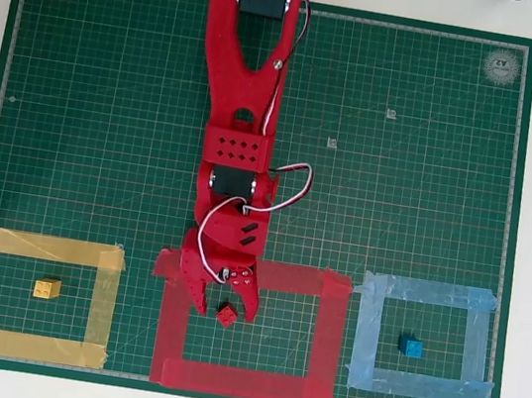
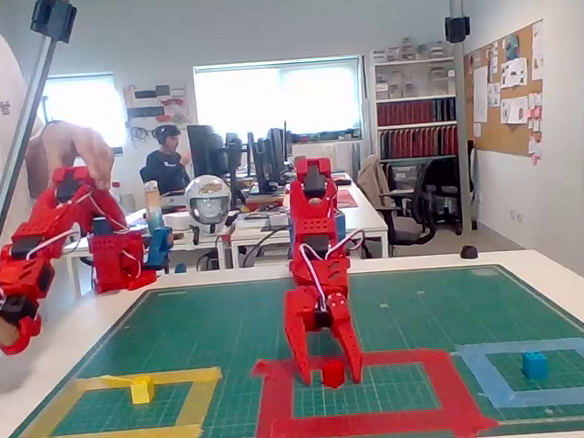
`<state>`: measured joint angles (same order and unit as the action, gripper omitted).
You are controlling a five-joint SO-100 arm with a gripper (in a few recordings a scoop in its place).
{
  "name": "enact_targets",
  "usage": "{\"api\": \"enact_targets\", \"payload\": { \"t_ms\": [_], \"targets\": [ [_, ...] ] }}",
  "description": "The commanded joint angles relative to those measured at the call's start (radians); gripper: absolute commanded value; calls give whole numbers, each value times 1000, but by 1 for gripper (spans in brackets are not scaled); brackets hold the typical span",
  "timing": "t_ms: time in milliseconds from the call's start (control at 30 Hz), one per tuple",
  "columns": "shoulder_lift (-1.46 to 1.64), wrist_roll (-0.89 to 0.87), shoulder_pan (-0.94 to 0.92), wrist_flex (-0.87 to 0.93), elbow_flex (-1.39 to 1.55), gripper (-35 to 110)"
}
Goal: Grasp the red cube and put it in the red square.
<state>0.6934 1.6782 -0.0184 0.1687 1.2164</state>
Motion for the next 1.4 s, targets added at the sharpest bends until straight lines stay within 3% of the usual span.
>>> {"api": "enact_targets", "payload": {
  "t_ms": [0,233,400,533,633,867,1067,1367],
  "targets": [
    [202,8,-11,5,143,28],
    [802,-69,94,12,709,28],
    [1252,-75,104,118,1019,27],
    [1496,-78,124,155,1270,1],
    [1657,-77,124,172,1434,1],
    [1993,-80,107,451,1641,1],
    [2276,-80,84,551,1841,1],
    [2514,-69,74,864,1899,1]
  ]
}}
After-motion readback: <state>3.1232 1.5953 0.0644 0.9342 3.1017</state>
